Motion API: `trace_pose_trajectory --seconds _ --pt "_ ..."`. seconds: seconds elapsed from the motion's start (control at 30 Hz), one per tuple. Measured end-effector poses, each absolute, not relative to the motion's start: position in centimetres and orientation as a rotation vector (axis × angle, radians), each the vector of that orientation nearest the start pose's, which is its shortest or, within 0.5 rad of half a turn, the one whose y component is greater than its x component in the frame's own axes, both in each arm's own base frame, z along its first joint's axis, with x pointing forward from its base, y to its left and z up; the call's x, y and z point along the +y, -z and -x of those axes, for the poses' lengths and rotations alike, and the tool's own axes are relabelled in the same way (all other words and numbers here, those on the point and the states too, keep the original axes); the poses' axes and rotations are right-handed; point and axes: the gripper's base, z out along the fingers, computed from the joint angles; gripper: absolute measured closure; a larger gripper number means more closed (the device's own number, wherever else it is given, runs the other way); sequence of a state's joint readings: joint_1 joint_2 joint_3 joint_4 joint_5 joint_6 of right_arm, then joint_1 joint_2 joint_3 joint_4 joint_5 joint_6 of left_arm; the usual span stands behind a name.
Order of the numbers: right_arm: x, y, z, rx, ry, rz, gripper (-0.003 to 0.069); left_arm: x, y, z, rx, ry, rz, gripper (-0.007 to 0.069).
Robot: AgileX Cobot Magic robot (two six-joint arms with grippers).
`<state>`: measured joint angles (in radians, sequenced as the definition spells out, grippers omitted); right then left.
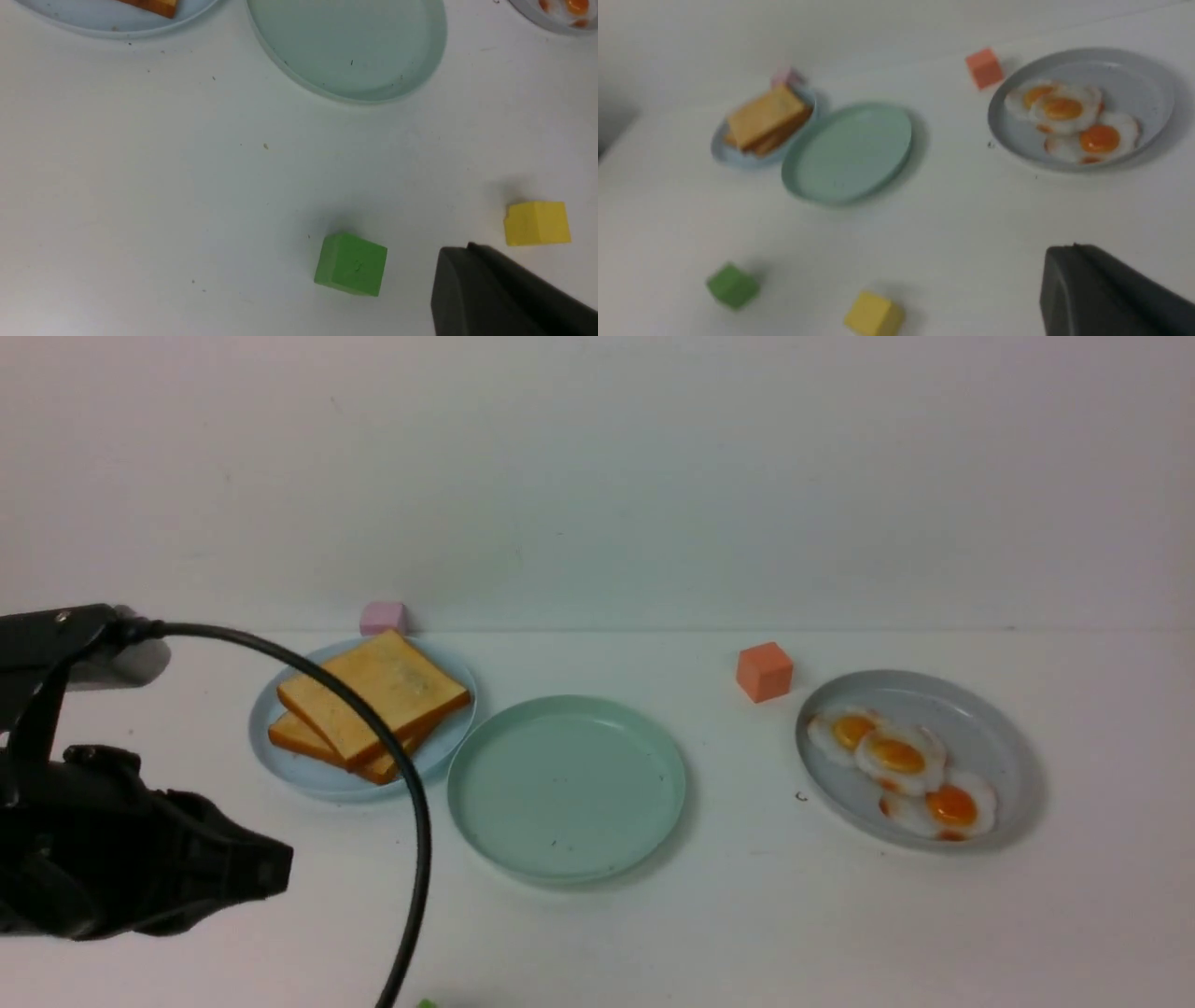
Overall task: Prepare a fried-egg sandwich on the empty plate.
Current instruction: Use the left arm to grab a slice of bread
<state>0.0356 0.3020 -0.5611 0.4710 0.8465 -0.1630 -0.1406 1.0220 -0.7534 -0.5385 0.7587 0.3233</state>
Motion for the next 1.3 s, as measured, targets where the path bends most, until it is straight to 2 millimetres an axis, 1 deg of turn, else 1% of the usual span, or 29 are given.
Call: trace_pose_trajectory --seconds 0.1,0.13,0.17,0.2,0.23,0.27,0.33,0.4,0.47,0.57,0.6,0.63,0.7,0.73,0.8,0.83,0.9,0.93,0.97,1.0,1.03,1.1,1.2,1.23,1.3 --pt "3.9 -34.5 -5.7 2.085 -0.474 0.289 0.0663 -6.2 -29.7 -20.7 2.46 0.543 -0.248 0.0638" --pt "4.0 -34.4 -5.9 2.094 -0.479 0.299 0.0663 -6.2 -29.7 -20.8 2.461 0.542 -0.251 0.0638" --pt "4.4 -36.1 -6.4 2.082 -0.492 0.391 0.0659 -6.4 -29.7 -22.2 2.468 0.531 -0.258 0.0638" --pt "4.7 -36.8 -6.8 2.075 -0.5 0.449 0.0658 -6.4 -29.6 -22.7 2.47 0.523 -0.265 0.0638" --pt "4.8 -37.0 -6.8 2.075 -0.502 0.459 0.0657 -6.5 -29.5 -22.9 2.477 0.521 -0.265 0.0638" --pt "5.4 -37.8 -7.4 2.07 -0.514 0.546 0.0657 -6.7 -29.4 -24.4 2.477 0.496 -0.285 0.0638" --pt "6.1 -38.5 -7.9 2.061 -0.519 0.639 0.0657 -7.4 -29.1 -25.9 2.483 0.47 -0.329 0.0638" --pt "6.8 -38.6 -8.5 2.063 -0.524 0.697 0.0655 -8.4 -28.8 -27.0 2.49 0.43 -0.41 0.0638" --pt "7.5 -38.6 -9.1 2.057 -0.529 0.747 0.0655 -9.9 -28.5 -28.6 2.492 0.379 -0.51 0.0638" --pt "8.0 -38.6 -9.7 2.037 -0.537 0.758 0.0653 -10.7 -28.3 -31.1 2.508 0.324 -0.53 0.0638" --pt "8.0 -38.6 -9.7 2.036 -0.536 0.759 0.0653 -10.7 -28.0 -31.4 2.518 0.311 -0.535 0.0638" --pt "8.1 -38.7 -9.9 2.024 -0.532 0.754 0.0652 -10.5 -28.0 -33.3 2.525 0.267 -0.527 0.0638" --pt "8.1 -38.7 -9.9 2.015 -0.524 0.751 0.0652 -10.1 -27.6 -35.0 2.55 0.229 -0.524 0.0638" --pt "8.1 -38.7 -10.0 2.015 -0.523 0.751 0.0651 -10.0 -27.5 -35.5 2.554 0.225 -0.519 0.0638" --pt "8.1 -38.8 -10.0 2.011 -0.52 0.75 0.0649 -9.3 -26.2 -38.1 2.616 0.207 -0.499 0.0638" --pt "8.1 -38.8 -10.0 2.011 -0.516 0.751 0.0649 -9.0 -26.0 -38.9 2.631 0.206 -0.491 0.0638" --pt "8.0 -38.7 -10.0 2.013 -0.509 0.754 0.0648 -8.3 -24.8 -40.8 2.663 0.192 -0.501 0.0637" --pt "8.0 -38.7 -10.0 2.012 -0.507 0.754 0.0647 -8.2 -24.7 -41.0 2.666 0.191 -0.5 0.0637" --pt "8.0 -38.7 -10.0 2.014 -0.497 0.758 0.0645 -7.9 -24.0 -41.9 2.672 0.164 -0.535 0.063" --pt "7.9 -38.7 -10.0 2.016 -0.491 0.76 0.0644 -7.8 -23.8 -42.1 2.675 0.151 -0.549 0.0627" --pt "7.9 -38.7 -10.1 2.015 -0.48 0.763 0.0643 -7.6 -23.1 -42.7 2.674 0.116 -0.588 0.0607" --pt "7.8 -38.6 -10.1 2.015 -0.471 0.765 0.064 -7.5 -22.4 -43.0 2.673 0.08 -0.626 0.0565" --pt "7.8 -38.6 -10.1 2.015 -0.461 0.767 0.0637 -8.3 -21.8 -43.0 2.679 0.02 -0.703 0.0477" --pt "7.8 -38.6 -10.1 2.015 -0.455 0.768 0.0637 -8.8 -21.7 -42.8 2.687 0.005 -0.732 0.0462" --pt "7.7 -38.6 -10.2 2.014 -0.443 0.771 0.0637 -9.6 -21.7 -42.3 2.71 -0.036 -0.768 0.0459"
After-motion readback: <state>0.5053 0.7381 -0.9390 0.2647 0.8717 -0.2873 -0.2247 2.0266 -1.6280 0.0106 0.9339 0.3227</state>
